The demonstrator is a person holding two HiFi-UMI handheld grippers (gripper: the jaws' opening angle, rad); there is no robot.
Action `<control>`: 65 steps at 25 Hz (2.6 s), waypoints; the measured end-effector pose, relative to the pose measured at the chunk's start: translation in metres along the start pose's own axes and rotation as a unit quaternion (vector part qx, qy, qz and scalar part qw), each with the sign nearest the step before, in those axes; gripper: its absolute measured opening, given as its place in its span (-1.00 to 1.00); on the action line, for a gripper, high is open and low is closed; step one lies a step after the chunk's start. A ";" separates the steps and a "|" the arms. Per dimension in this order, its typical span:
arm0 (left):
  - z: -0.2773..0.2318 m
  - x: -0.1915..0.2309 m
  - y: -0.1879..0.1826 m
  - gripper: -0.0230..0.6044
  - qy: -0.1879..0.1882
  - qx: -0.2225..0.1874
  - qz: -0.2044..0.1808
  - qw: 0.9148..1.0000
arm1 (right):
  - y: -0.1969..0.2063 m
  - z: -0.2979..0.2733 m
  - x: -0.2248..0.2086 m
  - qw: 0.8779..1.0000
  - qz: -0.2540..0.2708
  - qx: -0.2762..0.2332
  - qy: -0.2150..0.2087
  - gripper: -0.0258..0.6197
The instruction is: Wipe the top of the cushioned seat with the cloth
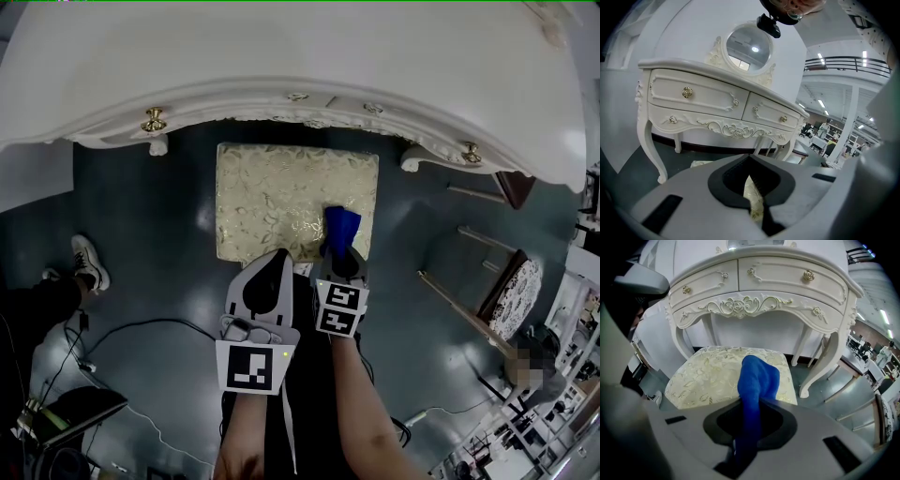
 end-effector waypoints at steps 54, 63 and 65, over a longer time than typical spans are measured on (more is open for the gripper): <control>0.060 0.099 -0.005 -0.95 -0.078 -0.027 0.045 0.996 | -0.017 -0.009 0.117 0.997 0.060 0.003 -0.038 -0.73; 0.069 0.110 -0.003 -0.95 -0.088 -0.029 0.051 0.994 | -0.019 -0.011 0.135 0.997 0.066 0.001 -0.045 -0.73; 0.072 0.114 -0.003 -0.95 -0.091 -0.031 0.051 0.994 | -0.019 -0.011 0.141 0.996 0.069 0.001 -0.049 -0.73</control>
Point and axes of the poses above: the fingertips, and each gripper's own axes: z backward along the fingers, x to its left, y out of its underside, the point moved 3 cm from there along z, backward along the fingers, and after that the axes turned 6 degrees about -x, right-handed, at the moved point
